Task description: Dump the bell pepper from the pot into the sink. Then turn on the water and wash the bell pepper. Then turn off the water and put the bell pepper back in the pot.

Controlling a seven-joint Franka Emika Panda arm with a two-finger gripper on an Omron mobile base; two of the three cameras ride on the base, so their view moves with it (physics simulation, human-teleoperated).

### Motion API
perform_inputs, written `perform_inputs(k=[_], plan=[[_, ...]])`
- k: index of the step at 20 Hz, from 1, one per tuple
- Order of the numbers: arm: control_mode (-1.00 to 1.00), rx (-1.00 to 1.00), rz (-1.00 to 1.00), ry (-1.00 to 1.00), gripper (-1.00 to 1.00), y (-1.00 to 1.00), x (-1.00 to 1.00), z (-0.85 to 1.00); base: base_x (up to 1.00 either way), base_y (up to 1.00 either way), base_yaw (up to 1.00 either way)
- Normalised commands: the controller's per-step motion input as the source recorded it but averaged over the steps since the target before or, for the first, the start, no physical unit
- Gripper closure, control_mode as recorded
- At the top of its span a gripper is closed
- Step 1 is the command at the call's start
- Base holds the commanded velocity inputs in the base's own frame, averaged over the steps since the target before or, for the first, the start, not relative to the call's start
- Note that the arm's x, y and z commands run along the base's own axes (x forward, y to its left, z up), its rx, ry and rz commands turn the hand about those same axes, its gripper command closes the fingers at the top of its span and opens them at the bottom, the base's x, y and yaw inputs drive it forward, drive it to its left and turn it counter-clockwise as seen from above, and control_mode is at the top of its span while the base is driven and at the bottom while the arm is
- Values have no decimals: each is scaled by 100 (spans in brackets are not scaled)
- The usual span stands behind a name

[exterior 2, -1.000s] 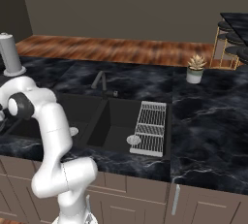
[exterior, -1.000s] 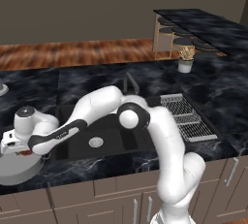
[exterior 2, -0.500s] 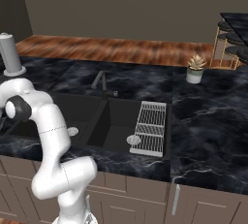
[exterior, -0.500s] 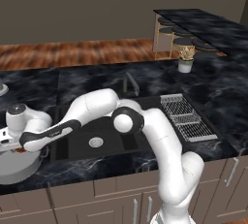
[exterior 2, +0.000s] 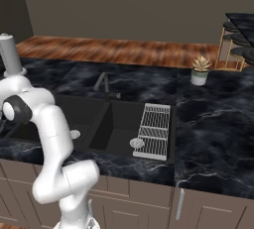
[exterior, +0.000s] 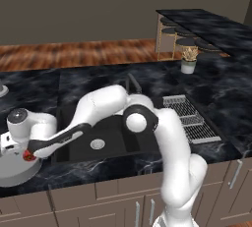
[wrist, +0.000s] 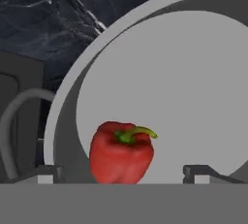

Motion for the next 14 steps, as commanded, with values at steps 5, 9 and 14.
perform_inputs(k=[5,9,14], plan=[[-100,9,1,-21,-100,-68,-27,17,0,0,0],[-100,15,3,-25,-100,-75,-29,58,0,0,0],[-100,20,5,-17,-100,-71,-25,86,0,0,0]])
